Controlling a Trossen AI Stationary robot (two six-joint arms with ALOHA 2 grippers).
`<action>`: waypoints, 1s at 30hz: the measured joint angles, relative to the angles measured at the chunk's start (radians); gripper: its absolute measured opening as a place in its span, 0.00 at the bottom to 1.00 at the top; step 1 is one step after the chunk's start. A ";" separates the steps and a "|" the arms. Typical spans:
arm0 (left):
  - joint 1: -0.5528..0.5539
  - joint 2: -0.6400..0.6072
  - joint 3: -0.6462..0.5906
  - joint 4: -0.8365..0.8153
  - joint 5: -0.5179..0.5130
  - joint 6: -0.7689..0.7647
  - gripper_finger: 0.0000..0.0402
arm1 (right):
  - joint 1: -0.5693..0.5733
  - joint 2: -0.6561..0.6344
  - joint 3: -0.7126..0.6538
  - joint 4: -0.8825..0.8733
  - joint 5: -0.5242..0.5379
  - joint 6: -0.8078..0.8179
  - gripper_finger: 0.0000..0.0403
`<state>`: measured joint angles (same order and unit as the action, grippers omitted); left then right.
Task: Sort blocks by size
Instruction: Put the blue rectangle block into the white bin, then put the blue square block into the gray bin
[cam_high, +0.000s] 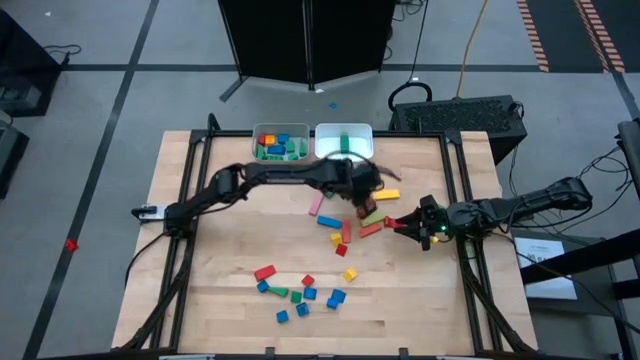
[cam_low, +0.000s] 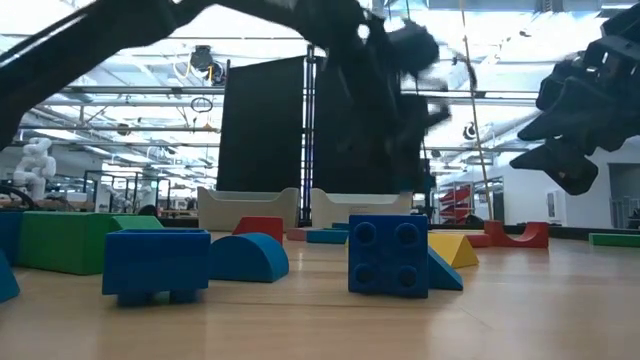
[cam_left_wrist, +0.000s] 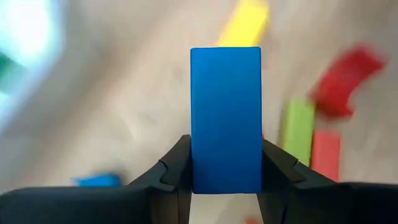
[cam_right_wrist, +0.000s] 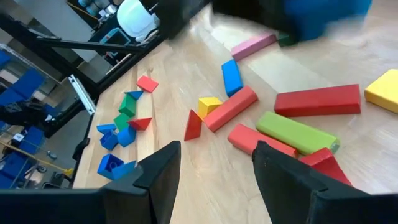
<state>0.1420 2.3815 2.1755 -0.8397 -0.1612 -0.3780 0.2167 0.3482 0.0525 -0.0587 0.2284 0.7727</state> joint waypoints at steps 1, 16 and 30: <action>0.011 -0.013 0.008 0.002 -0.029 0.011 0.30 | 0.000 0.005 0.000 0.002 0.002 0.000 0.48; 0.259 -0.044 0.027 -0.017 -0.029 0.092 0.51 | 0.000 0.013 0.000 0.001 0.005 0.011 0.48; 0.158 -0.080 0.028 -0.299 0.106 0.041 0.89 | 0.000 0.013 0.000 0.001 0.005 0.010 0.48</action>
<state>0.3003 2.3013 2.2036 -1.1389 -0.0554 -0.3368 0.2168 0.3611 0.0525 -0.0578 0.2337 0.7822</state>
